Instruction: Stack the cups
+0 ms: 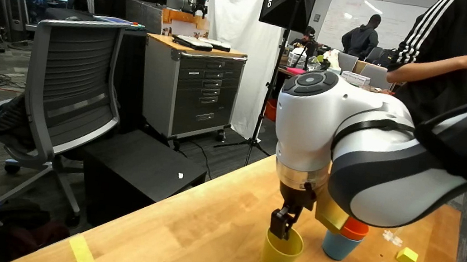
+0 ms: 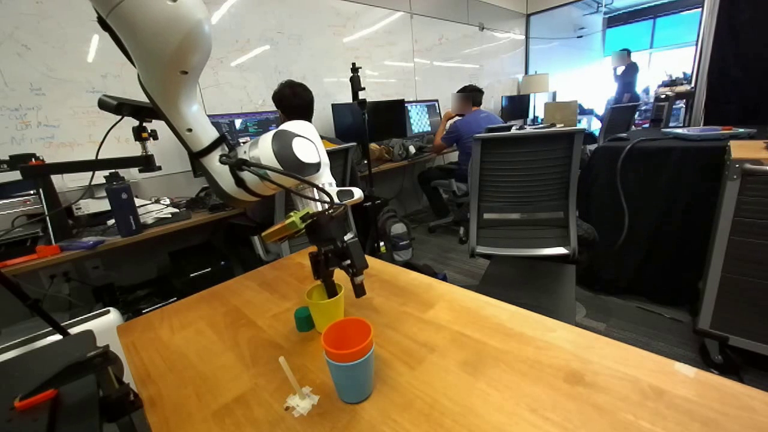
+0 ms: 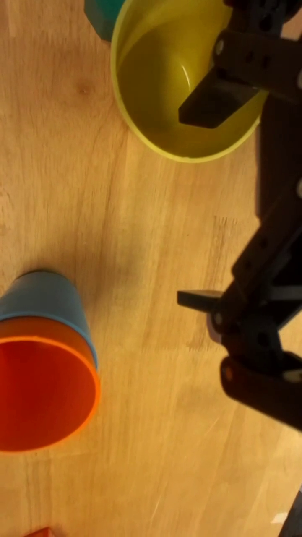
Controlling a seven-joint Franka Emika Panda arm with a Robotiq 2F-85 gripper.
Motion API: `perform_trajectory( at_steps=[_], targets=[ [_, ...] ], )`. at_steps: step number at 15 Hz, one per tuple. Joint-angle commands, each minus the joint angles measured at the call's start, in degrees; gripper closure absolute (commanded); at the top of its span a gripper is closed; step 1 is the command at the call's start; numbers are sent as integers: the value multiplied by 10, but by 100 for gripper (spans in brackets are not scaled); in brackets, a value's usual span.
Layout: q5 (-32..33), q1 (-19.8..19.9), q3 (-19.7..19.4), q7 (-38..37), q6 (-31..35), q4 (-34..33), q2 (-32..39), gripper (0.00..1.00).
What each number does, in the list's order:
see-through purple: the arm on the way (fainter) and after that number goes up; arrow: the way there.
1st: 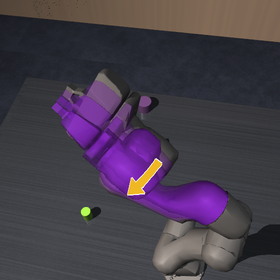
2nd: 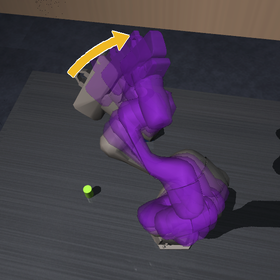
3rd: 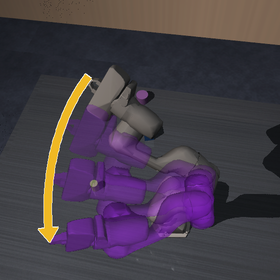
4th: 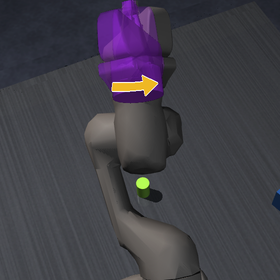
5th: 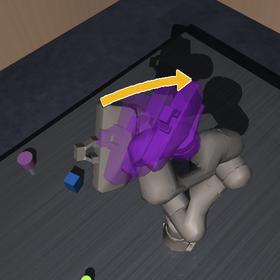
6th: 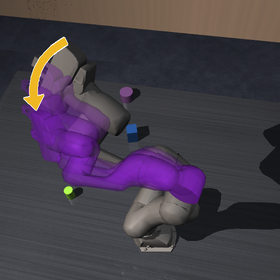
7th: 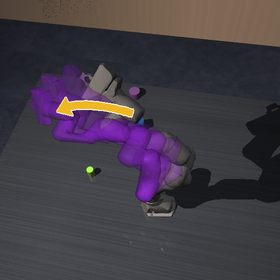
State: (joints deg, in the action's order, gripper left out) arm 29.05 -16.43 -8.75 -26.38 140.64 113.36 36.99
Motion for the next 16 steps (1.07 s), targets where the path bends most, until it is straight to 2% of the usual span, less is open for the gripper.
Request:
perform_trajectory(
  at_steps=[1,10,11,16],
  targets=[
    [3,-4,-10,3,1,-19,17,26],
    [-3,0,-19,1,7,-26,28,96],
    [-4,-1,-19,0,8,-27,28,98],
    [-4,-2,-19,-3,10,-33,26,96]
  ],
)
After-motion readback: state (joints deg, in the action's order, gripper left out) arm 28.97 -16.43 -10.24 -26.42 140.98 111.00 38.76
